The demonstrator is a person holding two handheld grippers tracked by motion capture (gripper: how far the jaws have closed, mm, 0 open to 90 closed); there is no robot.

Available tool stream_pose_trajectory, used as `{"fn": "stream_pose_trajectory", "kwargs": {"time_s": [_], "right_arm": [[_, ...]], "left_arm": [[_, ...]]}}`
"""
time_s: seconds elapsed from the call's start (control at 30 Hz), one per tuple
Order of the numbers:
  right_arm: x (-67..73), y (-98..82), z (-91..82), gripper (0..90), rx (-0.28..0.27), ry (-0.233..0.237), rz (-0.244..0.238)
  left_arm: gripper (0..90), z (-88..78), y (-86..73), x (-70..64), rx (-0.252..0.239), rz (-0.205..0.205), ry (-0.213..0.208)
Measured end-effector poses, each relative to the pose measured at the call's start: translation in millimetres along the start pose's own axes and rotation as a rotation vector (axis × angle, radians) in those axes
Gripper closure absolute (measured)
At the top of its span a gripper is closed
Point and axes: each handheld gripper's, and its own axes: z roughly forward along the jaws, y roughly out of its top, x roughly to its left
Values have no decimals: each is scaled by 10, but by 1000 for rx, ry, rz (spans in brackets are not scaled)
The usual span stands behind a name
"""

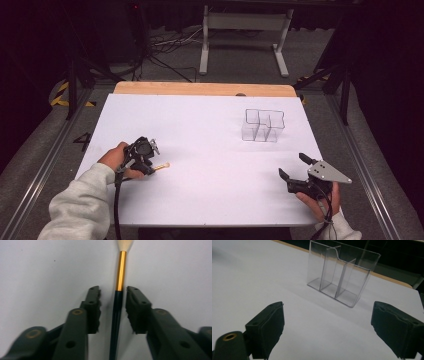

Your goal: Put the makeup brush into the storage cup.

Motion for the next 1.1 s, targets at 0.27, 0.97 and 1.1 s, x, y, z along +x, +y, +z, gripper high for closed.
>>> {"fn": "stream_pose_trajectory", "kwargs": {"time_s": [0.27,0.97,1.1], "right_arm": [[18,-2,24,125,32,0,-9],[5,-3,21,133,25,-5,4],[4,-3,24,134,24,-4,4]], "left_arm": [[833,2,110,-41,83,40,13],[835,-273,-43,-119,-200,4,163],[836,-376,-59,-145,-302,-16,182]]}}
